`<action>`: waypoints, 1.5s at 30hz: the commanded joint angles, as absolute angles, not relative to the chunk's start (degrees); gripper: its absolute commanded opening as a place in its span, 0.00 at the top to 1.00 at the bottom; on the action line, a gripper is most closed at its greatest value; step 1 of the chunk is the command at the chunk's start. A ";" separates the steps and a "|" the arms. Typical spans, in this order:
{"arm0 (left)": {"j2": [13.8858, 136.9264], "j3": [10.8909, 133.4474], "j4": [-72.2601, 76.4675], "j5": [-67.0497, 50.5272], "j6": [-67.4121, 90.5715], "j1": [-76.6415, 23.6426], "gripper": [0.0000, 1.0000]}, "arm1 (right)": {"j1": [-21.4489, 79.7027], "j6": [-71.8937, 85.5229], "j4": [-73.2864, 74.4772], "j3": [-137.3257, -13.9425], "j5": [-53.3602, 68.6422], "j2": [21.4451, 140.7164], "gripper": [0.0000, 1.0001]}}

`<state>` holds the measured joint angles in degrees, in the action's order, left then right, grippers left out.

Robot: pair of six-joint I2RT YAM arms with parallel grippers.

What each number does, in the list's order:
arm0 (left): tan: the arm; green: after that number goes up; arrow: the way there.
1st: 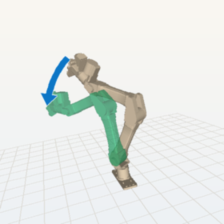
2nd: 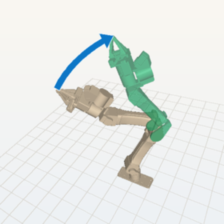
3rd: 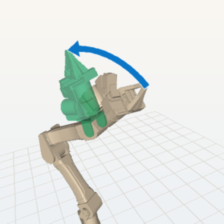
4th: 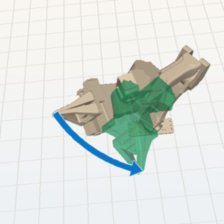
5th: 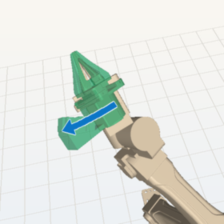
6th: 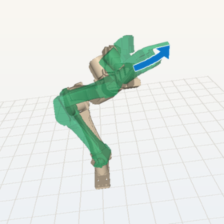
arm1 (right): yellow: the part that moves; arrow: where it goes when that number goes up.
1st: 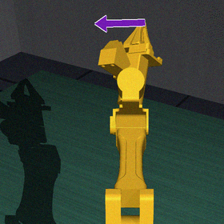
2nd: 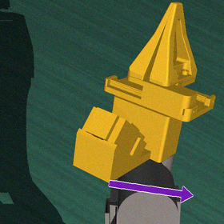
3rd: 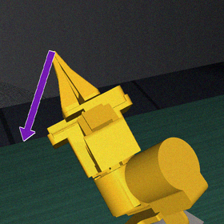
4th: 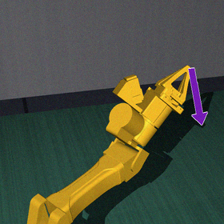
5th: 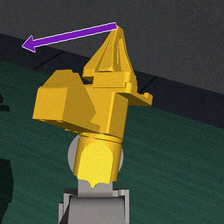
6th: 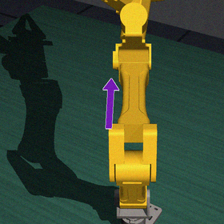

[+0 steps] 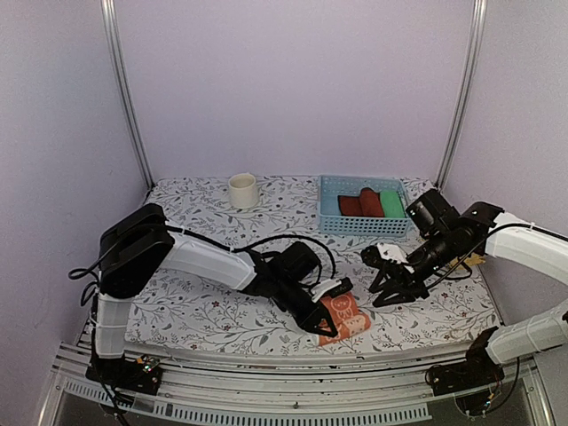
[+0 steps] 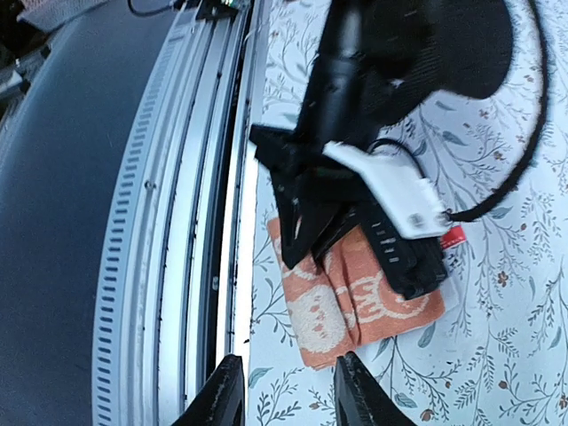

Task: Roll the towels
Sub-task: Roll the towel at the center of the board.

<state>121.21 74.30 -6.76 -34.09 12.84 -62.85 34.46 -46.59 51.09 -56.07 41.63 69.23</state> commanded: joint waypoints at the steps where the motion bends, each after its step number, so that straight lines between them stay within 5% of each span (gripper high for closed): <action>1: 126.79 72.07 -6.58 -46.44 23.65 -59.58 1.00 | 41.31 -46.87 44.43 -50.18 30.02 70.77 0.63; 6: 126.72 69.26 -0.43 -50.89 29.16 -58.15 1.00 | 48.41 -44.57 31.95 -45.25 16.60 74.48 0.52; 15: 127.65 68.65 0.87 -50.95 31.20 -57.20 1.00 | 56.24 -46.01 24.78 -45.82 10.78 86.55 0.48; 19: 127.92 68.46 0.81 -50.98 31.31 -57.16 1.00 | 57.06 -46.19 22.86 -45.38 8.73 90.80 0.58; 24: 126.10 68.41 -0.29 -49.13 29.28 -56.77 0.80 | 57.20 -47.33 24.06 -45.29 10.66 92.71 0.85; 32: 104.54 51.46 13.95 -29.51 29.11 -57.83 0.58 | 56.90 -47.65 42.44 -53.20 25.57 96.05 0.91; 40: 86.63 35.34 22.96 -2.23 22.82 -69.12 0.56 | 50.85 -49.32 57.17 -66.74 38.69 115.13 0.92; 45: 83.08 33.82 19.60 10.84 16.46 -77.87 0.63 | 47.82 -50.85 64.10 -75.89 42.71 126.23 0.92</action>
